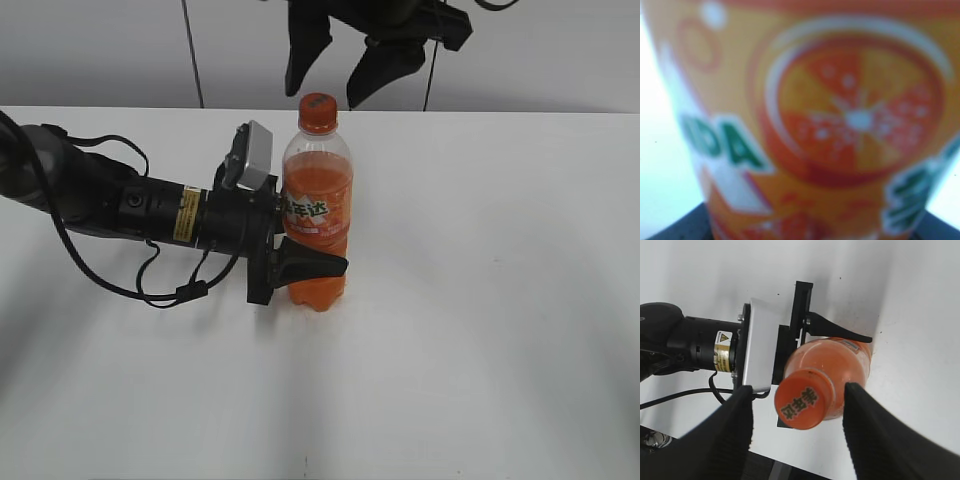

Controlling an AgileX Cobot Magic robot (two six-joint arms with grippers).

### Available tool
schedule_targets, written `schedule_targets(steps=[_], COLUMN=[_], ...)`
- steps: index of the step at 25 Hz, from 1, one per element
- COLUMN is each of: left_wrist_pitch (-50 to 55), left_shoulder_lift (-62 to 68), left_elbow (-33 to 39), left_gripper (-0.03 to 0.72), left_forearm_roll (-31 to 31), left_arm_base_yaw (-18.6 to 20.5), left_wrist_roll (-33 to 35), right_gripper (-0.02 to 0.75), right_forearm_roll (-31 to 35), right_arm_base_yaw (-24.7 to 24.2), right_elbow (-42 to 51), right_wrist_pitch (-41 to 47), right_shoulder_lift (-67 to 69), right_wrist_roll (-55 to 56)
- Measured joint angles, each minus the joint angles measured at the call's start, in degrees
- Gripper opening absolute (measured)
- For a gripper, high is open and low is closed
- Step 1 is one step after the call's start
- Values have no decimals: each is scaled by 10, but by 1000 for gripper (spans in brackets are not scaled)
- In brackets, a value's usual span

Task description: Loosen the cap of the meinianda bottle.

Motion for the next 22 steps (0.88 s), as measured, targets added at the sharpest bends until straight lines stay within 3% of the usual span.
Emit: schedule_targets(steps=[19,22], left_wrist_pitch=[0,0], left_shoulder_lift=[0,0], left_elbow=[0,0], left_gripper=[400,400], left_forearm_roll=[0,0], left_arm_base_yaw=[0,0], left_wrist_roll=[0,0], right_gripper=[429,398], right_forearm_roll=[1,1], right_arm_base_yaw=[0,0], right_elbow=[0,0], right_wrist_pitch=[10,10], right_shoulder_lift=[21,22], right_wrist_roll=[-1,0])
